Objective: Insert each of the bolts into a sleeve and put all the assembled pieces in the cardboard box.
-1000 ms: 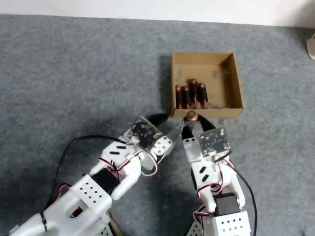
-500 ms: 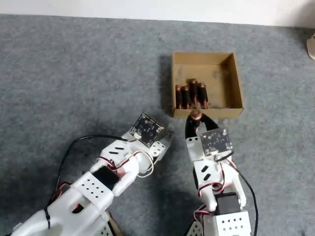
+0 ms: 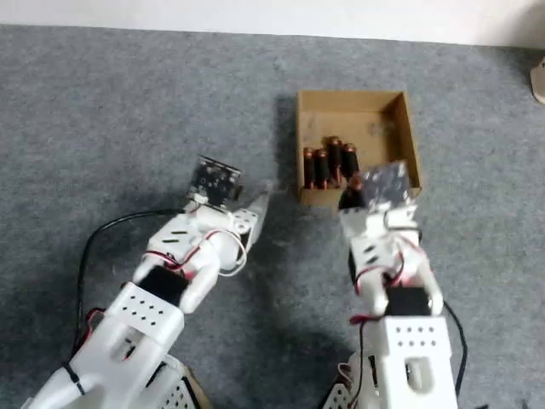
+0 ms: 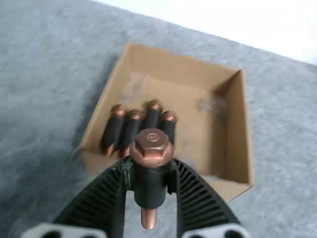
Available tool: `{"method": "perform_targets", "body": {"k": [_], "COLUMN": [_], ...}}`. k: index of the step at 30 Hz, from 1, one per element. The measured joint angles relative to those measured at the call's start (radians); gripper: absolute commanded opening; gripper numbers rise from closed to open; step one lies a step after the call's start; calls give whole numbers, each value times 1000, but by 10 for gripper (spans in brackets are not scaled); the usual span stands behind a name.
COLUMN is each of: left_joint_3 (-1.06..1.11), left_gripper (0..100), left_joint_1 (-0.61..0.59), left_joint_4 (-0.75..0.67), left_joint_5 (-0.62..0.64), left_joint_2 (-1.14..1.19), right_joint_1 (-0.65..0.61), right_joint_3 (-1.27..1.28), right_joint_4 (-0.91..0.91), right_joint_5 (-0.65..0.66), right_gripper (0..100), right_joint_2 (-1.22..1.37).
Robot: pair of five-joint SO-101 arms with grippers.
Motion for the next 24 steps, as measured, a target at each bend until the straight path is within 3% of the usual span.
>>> {"method": "perform_targets", "body": {"k": [12, 24], "left_joint_3": [0, 115], "left_gripper": [143, 143], "left_joint_1": [-204, -270], "left_joint_4": [473, 500], "left_joint_5": [3, 3], "left_joint_2": [0, -2], "right_joint_1": [23, 34], "right_joint_3": [-414, -595], "right_joint_4": [0, -12], "right_joint_5": [0, 0], "right_gripper": [5, 5], "right_joint_2": [511, 907]}}
